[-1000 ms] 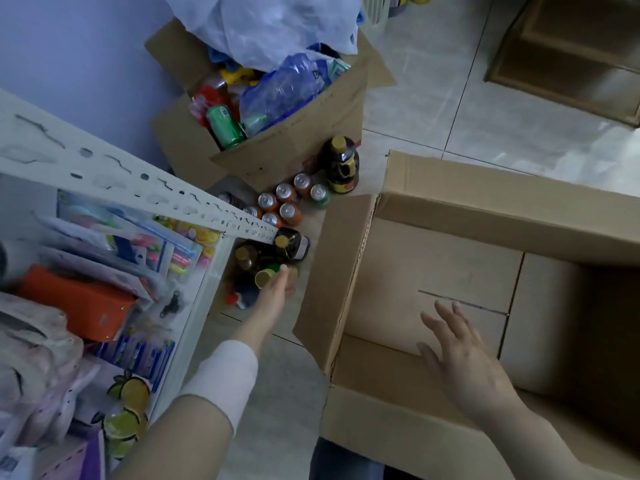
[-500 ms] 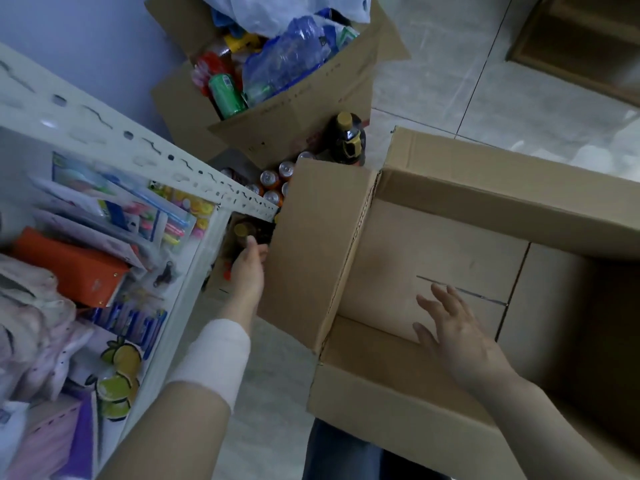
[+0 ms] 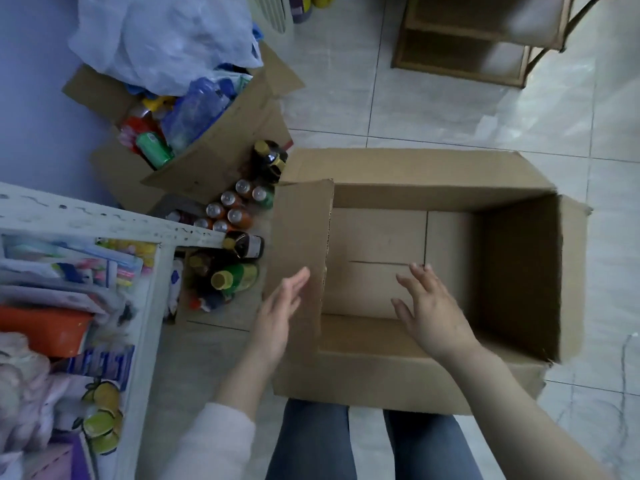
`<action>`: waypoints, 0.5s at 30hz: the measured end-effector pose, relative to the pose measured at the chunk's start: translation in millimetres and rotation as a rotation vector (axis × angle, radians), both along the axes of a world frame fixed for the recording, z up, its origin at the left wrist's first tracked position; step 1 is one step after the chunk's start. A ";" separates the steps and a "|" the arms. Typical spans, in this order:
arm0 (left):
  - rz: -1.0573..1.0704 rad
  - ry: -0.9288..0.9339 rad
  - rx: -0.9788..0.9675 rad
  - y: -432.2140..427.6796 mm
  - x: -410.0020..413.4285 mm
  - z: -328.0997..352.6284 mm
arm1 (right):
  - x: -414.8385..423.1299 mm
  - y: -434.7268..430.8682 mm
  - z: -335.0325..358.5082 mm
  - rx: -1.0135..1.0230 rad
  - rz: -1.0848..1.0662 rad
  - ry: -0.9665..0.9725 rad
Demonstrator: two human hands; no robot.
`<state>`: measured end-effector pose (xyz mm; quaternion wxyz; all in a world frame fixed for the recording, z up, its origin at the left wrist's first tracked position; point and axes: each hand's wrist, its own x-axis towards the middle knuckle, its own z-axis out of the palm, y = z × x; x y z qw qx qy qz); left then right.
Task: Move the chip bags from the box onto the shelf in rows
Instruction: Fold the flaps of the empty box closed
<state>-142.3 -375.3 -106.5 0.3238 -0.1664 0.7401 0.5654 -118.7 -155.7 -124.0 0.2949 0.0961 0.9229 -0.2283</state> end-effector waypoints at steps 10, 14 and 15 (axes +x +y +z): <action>-0.322 0.066 -0.457 164.3 13.5 -79.7 | 46.7 147.3 -6.3 -0.157 -0.193 0.138; -0.467 0.169 -0.428 240.1 23.3 -69.4 | 67.2 218.5 -13.3 -0.186 -0.435 0.187; -0.496 0.187 -0.425 259.0 25.7 -69.2 | 73.2 234.4 -17.4 -0.175 -0.499 0.186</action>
